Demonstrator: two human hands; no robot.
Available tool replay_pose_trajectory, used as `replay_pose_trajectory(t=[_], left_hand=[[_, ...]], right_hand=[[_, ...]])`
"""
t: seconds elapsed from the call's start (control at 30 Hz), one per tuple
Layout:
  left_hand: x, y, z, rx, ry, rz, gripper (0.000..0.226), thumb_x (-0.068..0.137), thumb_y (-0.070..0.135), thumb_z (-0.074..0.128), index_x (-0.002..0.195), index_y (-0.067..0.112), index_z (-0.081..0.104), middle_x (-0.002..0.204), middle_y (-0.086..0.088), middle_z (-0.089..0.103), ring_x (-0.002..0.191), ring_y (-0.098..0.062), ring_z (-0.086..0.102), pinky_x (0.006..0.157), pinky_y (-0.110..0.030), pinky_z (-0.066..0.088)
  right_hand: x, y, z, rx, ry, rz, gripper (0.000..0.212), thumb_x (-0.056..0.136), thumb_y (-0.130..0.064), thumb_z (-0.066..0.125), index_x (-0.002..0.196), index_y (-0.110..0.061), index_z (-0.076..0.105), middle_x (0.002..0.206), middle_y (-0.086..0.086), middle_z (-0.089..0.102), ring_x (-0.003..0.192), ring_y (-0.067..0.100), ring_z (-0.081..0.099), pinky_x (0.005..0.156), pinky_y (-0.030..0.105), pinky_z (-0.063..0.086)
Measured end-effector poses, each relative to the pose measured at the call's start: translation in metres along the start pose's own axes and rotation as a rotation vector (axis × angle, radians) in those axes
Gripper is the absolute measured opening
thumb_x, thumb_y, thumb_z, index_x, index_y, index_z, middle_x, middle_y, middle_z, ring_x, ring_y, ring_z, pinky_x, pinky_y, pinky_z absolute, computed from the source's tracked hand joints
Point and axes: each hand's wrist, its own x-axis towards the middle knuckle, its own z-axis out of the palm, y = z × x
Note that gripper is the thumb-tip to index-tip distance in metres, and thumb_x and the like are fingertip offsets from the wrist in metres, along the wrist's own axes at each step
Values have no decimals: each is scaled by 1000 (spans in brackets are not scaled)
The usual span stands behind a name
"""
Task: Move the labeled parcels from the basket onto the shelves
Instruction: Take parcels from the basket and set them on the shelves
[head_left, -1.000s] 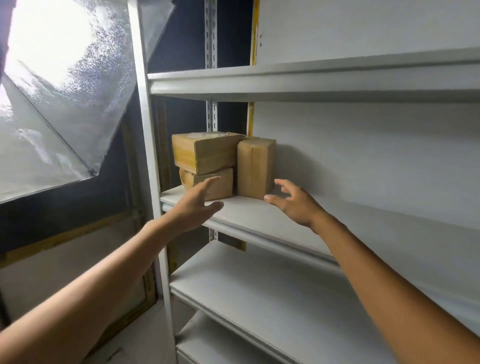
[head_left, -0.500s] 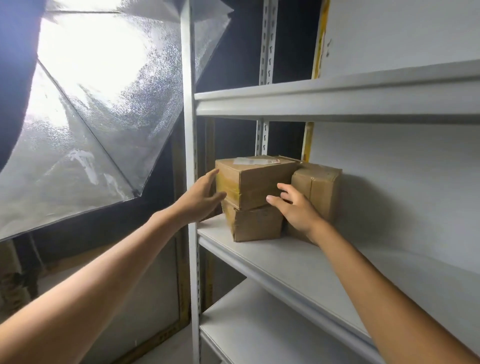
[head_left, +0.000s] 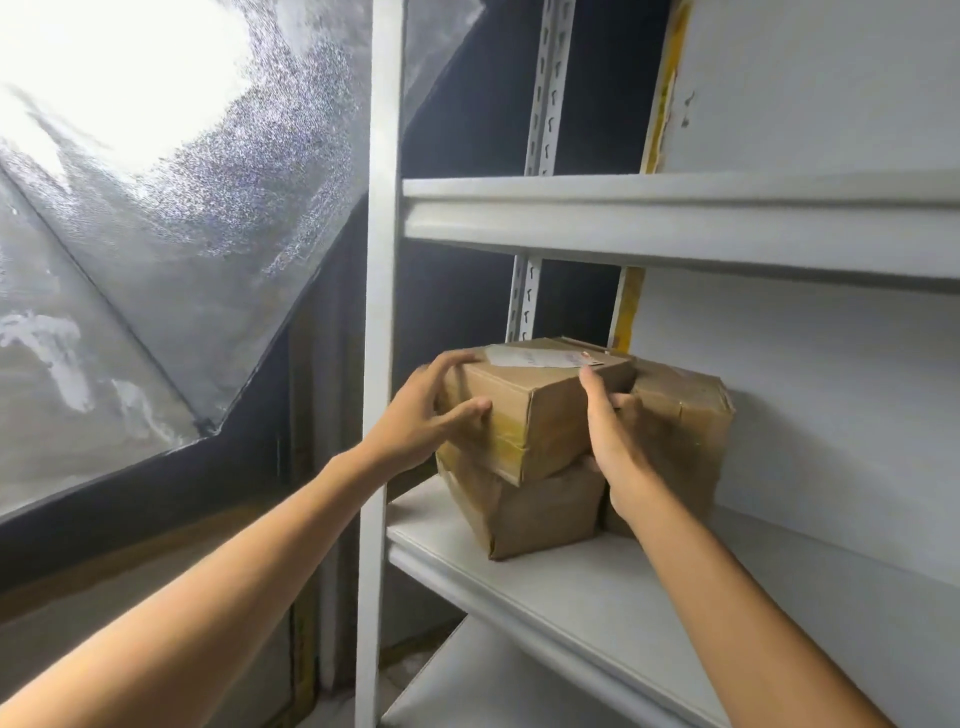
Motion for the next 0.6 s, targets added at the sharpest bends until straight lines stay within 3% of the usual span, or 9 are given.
replay_pose_trajectory(t=[0.1,0.2,0.3,0.4,0.53,0.6], left_hand=[[-5,-9,3,-45,29,56,44,79,57,61,119,54,43,130,9,43,118,-10,46,98,-30,49],[-9,-6,7,-89,99,112,40,85,52,59,121,42,45,129,8,40,115,-8,47,91,-22,50],[-10,-2,6,-286,156,-13,37,95,48,47,127,34,38,129,9,44,114,-10,50,96,-33,49],[-1,9,7,-459,35,-239,47,95,57,33,135,32,37,141,7,38,130,-19,38,110,-48,32],[-3,11,13,-427,0,-218,30,98,50,36,116,29,47,128,6,44,118,-18,42,107,-48,35],[-6,11,13,-427,9,-175,33,94,52,42,116,29,46,123,7,46,109,-13,46,102,-42,40]], right_hand=[[-2,1,6,-30,4,6,73,91,-58,49,147,-16,29,151,4,34,135,25,37,107,40,31],[0,3,4,-8,-22,-8,65,93,-57,47,145,-19,35,143,1,42,124,21,43,98,33,31],[-3,4,3,53,-25,3,52,91,-56,50,130,-23,48,124,-2,52,106,15,48,94,33,37],[-2,6,1,49,-24,1,51,89,-56,53,127,-23,53,121,1,58,106,18,53,103,42,42],[-7,10,-4,72,-24,-38,50,88,-52,57,129,-22,54,117,-1,61,110,20,56,104,47,44],[-13,15,-7,87,-39,-77,51,88,-50,58,131,-23,53,118,-1,62,111,19,56,104,49,44]])
